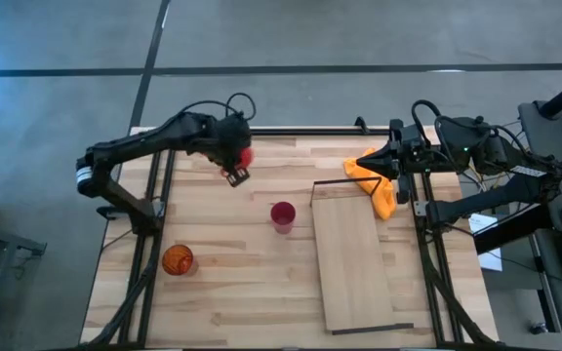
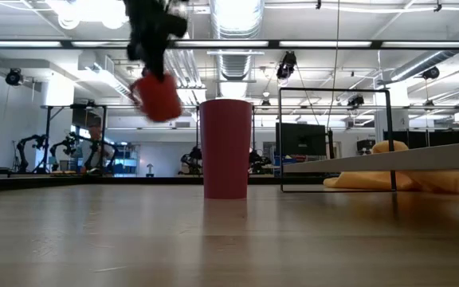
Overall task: Stack small to large cups/mugs on shelf
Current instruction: Put the red mug on the shelf
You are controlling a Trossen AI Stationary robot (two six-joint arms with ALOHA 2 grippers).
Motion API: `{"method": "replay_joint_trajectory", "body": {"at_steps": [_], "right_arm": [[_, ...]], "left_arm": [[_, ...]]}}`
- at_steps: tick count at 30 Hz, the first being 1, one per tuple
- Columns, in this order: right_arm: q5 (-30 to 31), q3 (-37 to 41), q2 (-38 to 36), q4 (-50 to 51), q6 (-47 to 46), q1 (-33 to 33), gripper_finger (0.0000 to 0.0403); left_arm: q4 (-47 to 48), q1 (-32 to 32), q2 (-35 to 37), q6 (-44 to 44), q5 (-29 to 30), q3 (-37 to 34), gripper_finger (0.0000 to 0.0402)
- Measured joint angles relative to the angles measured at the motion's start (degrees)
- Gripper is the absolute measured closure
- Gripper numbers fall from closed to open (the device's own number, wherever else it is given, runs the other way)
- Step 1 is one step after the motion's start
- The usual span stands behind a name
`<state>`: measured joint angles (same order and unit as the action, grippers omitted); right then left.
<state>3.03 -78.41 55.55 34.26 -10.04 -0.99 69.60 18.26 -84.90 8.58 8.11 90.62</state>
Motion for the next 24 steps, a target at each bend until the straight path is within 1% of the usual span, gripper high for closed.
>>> {"method": "replay_joint_trajectory", "body": {"at_steps": [2, 5, 8, 10, 12, 14, 19, 21, 24], "right_arm": [[0.00, 0.00, 0.00, 0.00, 0.04, 0.00, 0.0394], [0.00, 0.00, 0.00, 0.01, 0.05, 0.00, 0.0394], [0.02, 0.00, 0.00, 0.04, 0.20, 0.00, 0.0394], [0.06, 0.00, 0.00, 0.03, 0.20, 0.02, 0.0394], [1.56, 0.00, 0.00, 0.11, 0.20, 0.00, 0.0394], [5.79, 0.00, 0.00, 0.64, 0.20, 0.00, 0.0394], [18.78, 0.00, -0.33, 4.44, -0.31, 0.02, 0.0394], [21.28, 0.00, -0.44, 5.81, -0.89, 0.02, 0.0394], [21.66, 0.00, -0.44, 7.24, -2.85, 0.02, 0.0394]], "left_arm": [[-2.39, -4.36, -0.09, -1.99, 1.62, 4.29, 0.0401], [-8.43, -10.63, -0.76, -7.60, 3.93, 9.16, 0.0401], [-16.10, -15.41, -2.65, -11.97, 5.76, 11.85, 0.0401], [-20.59, -17.43, -4.19, -13.26, 5.74, 12.78, 0.0401], [-23.60, -18.72, -6.04, -14.33, 5.58, 13.30, 0.0401], [-24.45, -19.51, -8.20, -15.32, 3.71, 13.88, 0.0401], [-24.57, -20.32, -15.63, -15.50, -1.67, 16.31, 0.0401], [-25.94, -20.56, -18.38, -15.85, -4.45, 17.45, 0.0401], [-27.29, -20.76, -22.42, -17.73, -8.46, 20.00, 0.0401]]}}
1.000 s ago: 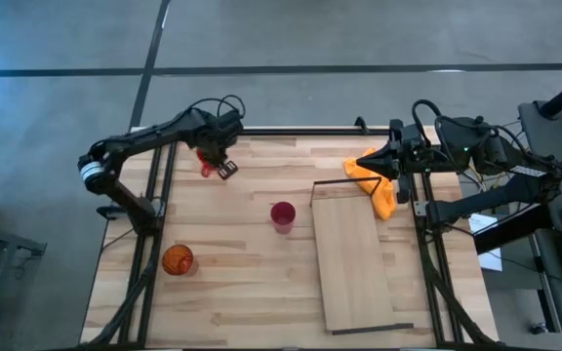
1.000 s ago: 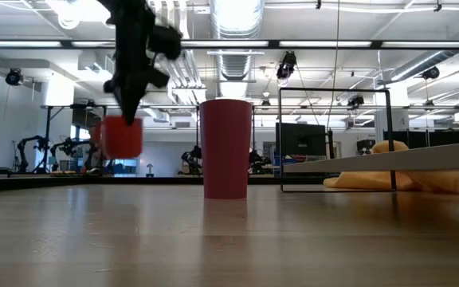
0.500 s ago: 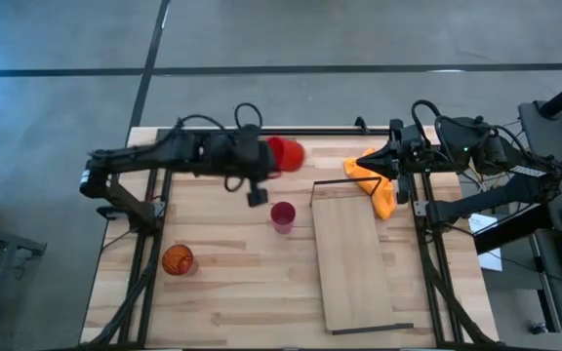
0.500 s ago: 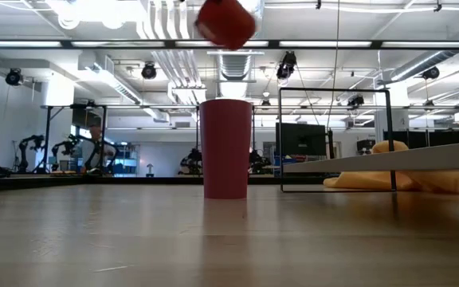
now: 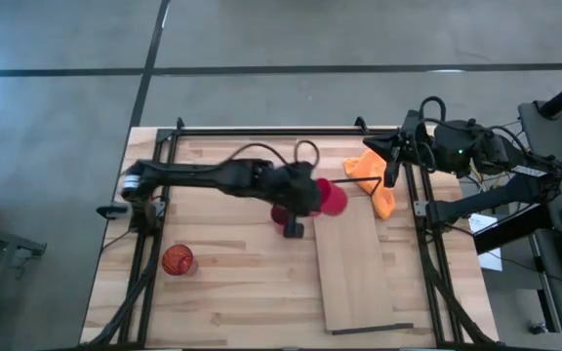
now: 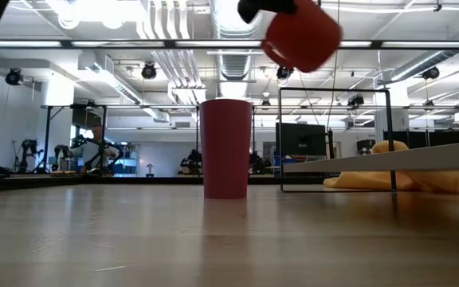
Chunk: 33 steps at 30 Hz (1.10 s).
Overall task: Stack small to large cups/mugs on shelf
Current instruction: Put the red mug on the shelf
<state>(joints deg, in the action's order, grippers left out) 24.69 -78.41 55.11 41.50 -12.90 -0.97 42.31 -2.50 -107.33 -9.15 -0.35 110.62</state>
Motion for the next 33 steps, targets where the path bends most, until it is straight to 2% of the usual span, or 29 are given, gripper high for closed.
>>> {"method": "replay_joint_trajectory", "body": {"at_steps": [7, 16, 33], "right_arm": [[0.03, 0.00, 0.15, 4.82, -5.61, 0.00, 0.0394], [0.95, 0.00, 0.15, 13.23, -13.46, -0.02, 0.0394], [0.94, 0.20, 0.15, 13.61, -13.69, -0.02, 0.0394]], "left_arm": [[0.28, 0.96, -6.20, -0.51, -2.56, 5.30, 0.0402], [0.18, 0.89, -11.52, 3.44, -3.16, 5.29, 0.0402], [-2.98, 1.08, -15.51, 7.34, -1.31, 3.50, 0.0401]]}}
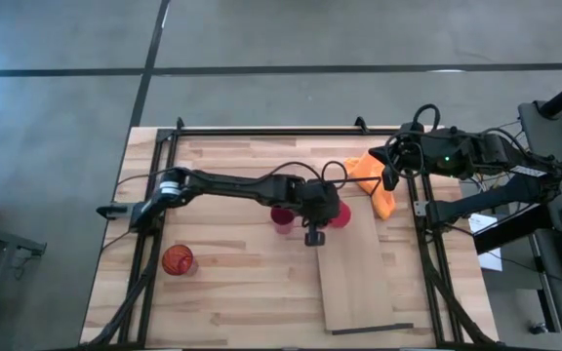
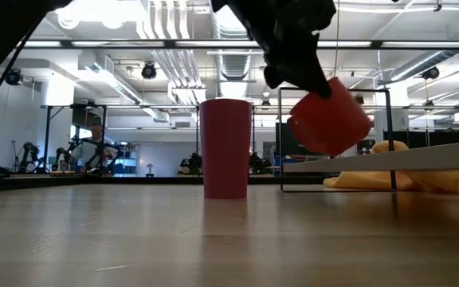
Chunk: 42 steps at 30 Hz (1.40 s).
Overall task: Stack small to large cups/mugs on shelf
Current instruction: Put the red mug on the shelf
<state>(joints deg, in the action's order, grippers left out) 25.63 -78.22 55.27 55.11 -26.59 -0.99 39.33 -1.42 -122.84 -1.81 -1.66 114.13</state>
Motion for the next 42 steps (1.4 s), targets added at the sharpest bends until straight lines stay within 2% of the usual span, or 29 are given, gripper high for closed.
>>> {"method": "replay_joint_trajectory", "body": {"at_steps": [42], "right_arm": [[-0.04, 0.00, 0.00, -0.02, 0.02, 0.00, 0.0394]], "left_arm": [[-3.41, 0.23, 0.38, 2.20, 0.62, -4.23, 0.0401]]}}
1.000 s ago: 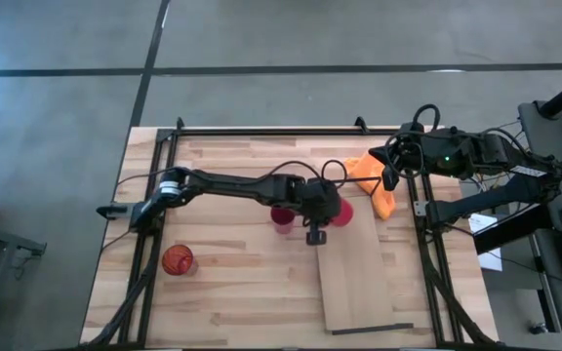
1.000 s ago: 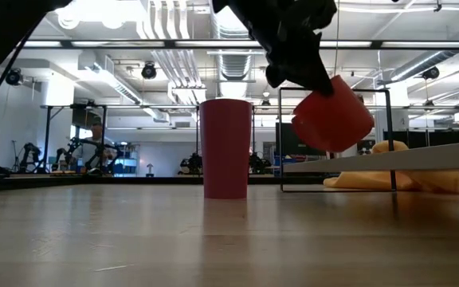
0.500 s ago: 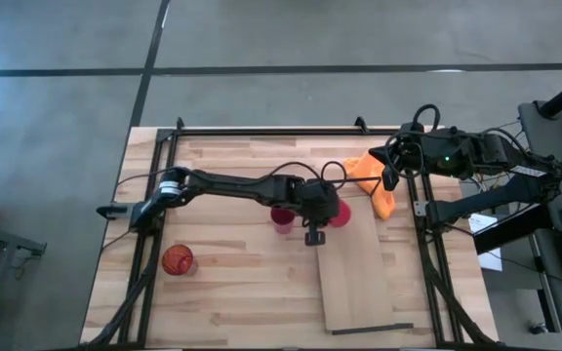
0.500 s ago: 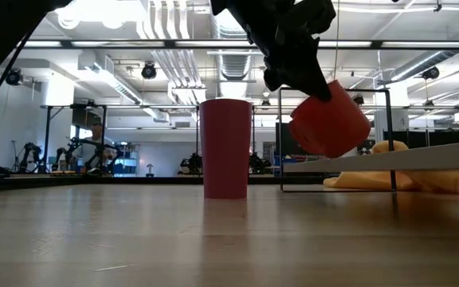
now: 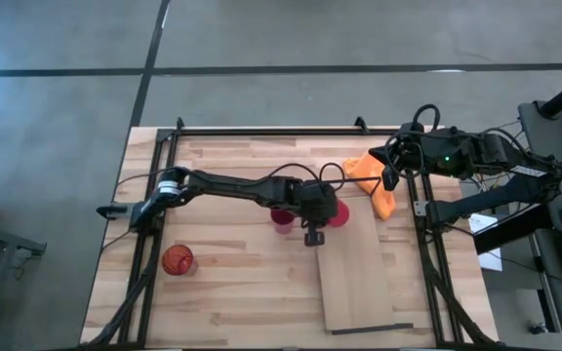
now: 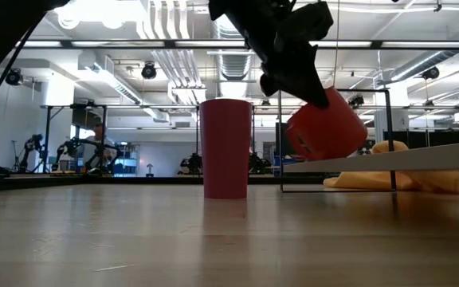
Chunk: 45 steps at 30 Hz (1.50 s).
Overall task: Stack small to large cups/mugs on shelf
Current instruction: Put the red mug on the shelf
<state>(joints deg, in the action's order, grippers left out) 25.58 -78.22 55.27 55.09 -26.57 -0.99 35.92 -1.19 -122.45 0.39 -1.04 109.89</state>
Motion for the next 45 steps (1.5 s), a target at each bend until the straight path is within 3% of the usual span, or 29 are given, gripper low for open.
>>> {"method": "replay_joint_trajectory", "body": {"at_steps": [6, 17, 27, 45], "right_arm": [[0.00, 0.02, 0.00, 0.00, 0.00, 0.00, 0.0394], [0.00, 0.02, 0.00, 0.01, 0.00, 0.00, 0.0394], [0.00, 0.02, 0.00, 0.00, 0.00, 0.00, 0.0394], [0.00, 0.02, 0.00, 0.01, 0.00, 0.00, 0.0394]], "left_arm": [[-1.45, 0.01, -0.09, -0.07, -0.13, 0.01, 0.0395], [-2.08, 0.00, -0.11, -0.12, 0.39, 0.08, 0.0338], [-9.14, 0.09, 0.09, -0.77, 0.74, 0.12, 0.0336], [-10.31, 0.11, 0.81, -0.71, 1.40, 1.06, 0.0336]]}}
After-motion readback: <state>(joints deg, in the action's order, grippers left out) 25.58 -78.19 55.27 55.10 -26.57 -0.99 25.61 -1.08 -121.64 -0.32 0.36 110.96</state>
